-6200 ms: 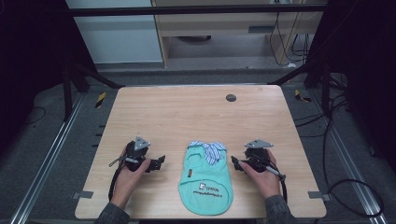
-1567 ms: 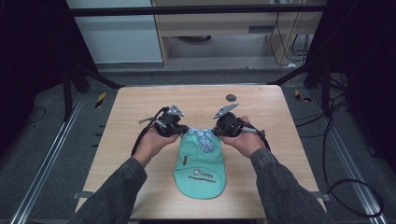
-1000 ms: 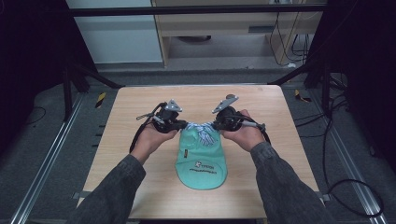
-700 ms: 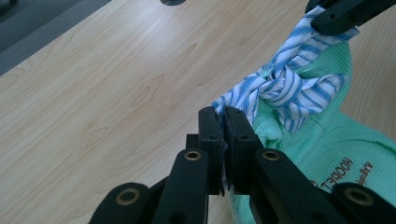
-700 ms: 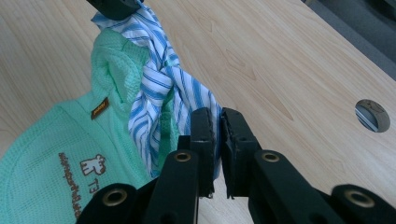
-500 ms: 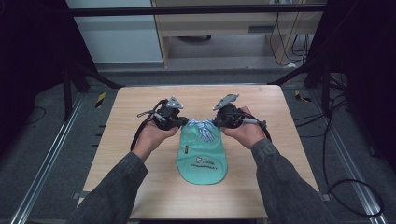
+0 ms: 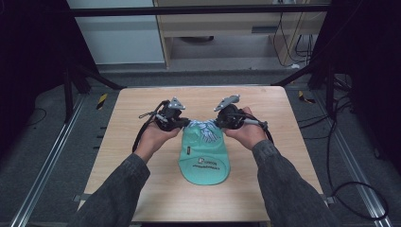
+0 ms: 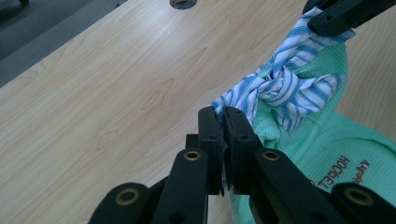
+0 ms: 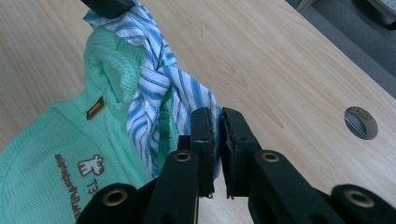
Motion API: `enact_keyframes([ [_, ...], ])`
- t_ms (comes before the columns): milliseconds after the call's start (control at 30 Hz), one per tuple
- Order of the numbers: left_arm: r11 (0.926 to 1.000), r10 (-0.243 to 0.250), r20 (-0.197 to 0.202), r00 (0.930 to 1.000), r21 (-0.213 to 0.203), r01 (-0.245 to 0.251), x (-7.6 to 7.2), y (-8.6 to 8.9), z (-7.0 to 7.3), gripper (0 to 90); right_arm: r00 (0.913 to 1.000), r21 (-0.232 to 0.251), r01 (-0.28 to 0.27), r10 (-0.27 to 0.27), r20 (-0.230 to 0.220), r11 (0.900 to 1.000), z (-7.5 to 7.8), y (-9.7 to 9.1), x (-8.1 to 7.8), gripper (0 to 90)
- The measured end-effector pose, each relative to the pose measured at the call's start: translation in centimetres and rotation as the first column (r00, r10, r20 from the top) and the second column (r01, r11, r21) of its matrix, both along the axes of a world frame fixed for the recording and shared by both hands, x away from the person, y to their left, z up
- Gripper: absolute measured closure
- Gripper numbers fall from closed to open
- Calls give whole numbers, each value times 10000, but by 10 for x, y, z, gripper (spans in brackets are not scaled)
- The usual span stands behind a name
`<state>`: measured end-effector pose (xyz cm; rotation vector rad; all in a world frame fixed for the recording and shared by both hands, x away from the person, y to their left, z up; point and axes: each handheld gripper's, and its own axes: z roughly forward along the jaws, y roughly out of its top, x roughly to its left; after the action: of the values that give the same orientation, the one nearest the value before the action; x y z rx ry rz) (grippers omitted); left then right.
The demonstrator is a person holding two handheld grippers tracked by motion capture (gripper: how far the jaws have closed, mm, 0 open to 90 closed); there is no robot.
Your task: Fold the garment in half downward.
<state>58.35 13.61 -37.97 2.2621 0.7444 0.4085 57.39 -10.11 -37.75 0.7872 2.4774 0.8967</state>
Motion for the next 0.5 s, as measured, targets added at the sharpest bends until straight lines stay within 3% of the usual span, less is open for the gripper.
enact_keyframes([
  [267, 9999, 84, 69, 9999, -130, -83, 12, 2, 6, 866, 9999, 87, 108, -109, 53, 9999, 4, 1, 10, 839],
  [500, 9999, 87, 210, 9997, 103, -89, 11, 2, 6, 865, 9998, 77, 174, -175, 120, 9998, 0, 4, 14, 838],
])
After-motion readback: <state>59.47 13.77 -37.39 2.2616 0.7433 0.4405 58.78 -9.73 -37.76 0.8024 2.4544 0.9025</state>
